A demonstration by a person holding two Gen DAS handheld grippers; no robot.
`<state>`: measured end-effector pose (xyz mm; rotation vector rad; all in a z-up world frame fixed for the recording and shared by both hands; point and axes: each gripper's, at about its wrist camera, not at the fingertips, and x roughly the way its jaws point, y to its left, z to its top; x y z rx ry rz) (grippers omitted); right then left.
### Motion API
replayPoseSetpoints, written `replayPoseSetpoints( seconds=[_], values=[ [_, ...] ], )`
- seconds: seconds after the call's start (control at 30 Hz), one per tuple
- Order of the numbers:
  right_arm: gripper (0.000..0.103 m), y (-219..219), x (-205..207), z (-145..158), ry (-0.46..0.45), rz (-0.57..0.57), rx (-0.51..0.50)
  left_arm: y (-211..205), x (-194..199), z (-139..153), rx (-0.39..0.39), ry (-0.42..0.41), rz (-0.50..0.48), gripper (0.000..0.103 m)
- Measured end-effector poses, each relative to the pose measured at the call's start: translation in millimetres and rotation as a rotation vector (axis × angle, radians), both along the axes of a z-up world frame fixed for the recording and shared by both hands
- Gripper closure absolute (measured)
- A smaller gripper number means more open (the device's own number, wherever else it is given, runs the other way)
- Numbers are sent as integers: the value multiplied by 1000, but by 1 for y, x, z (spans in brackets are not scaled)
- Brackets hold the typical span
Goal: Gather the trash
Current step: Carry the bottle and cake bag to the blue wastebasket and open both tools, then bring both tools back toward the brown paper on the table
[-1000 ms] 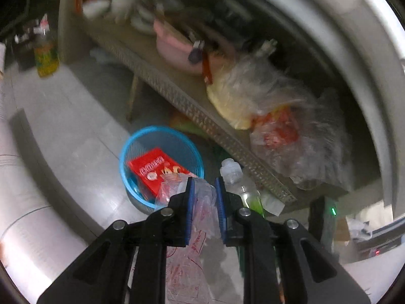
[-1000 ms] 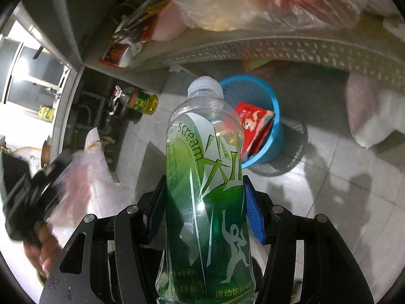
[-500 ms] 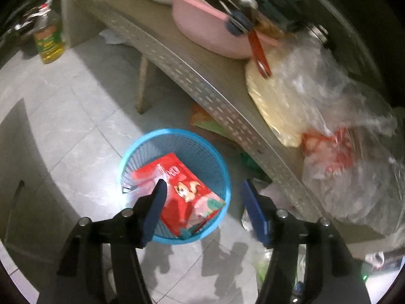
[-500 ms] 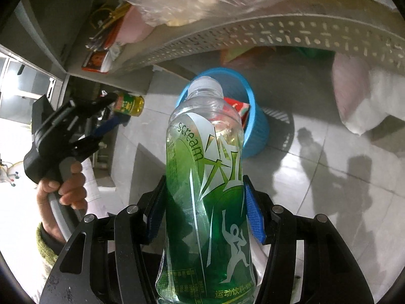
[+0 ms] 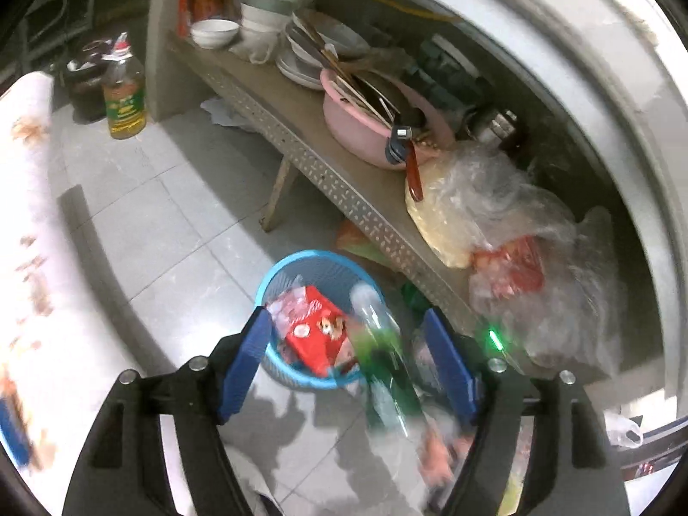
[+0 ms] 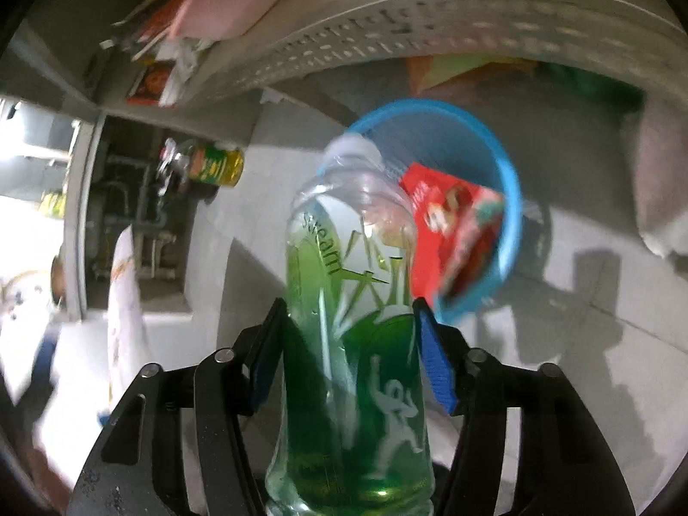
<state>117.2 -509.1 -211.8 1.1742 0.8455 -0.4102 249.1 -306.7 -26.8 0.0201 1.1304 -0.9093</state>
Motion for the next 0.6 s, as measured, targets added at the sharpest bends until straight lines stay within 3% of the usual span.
replayPoseSetpoints(
  seconds=[0.1, 0.23, 0.33, 0.6],
  values=[
    [32, 8, 19, -6, -2, 5, 14, 40, -14, 4, -8, 1, 22, 30],
    [32, 44, 18, -1, -31, 126, -14, 89, -30, 8, -12, -15, 46, 30],
    [32, 60, -1, -3, -14, 175, -18, 118, -39, 8, -21, -20, 59, 30],
    [32, 83, -58, 8, 25, 165, -1, 165, -56, 19, -64, -48, 98, 30]
  ],
)
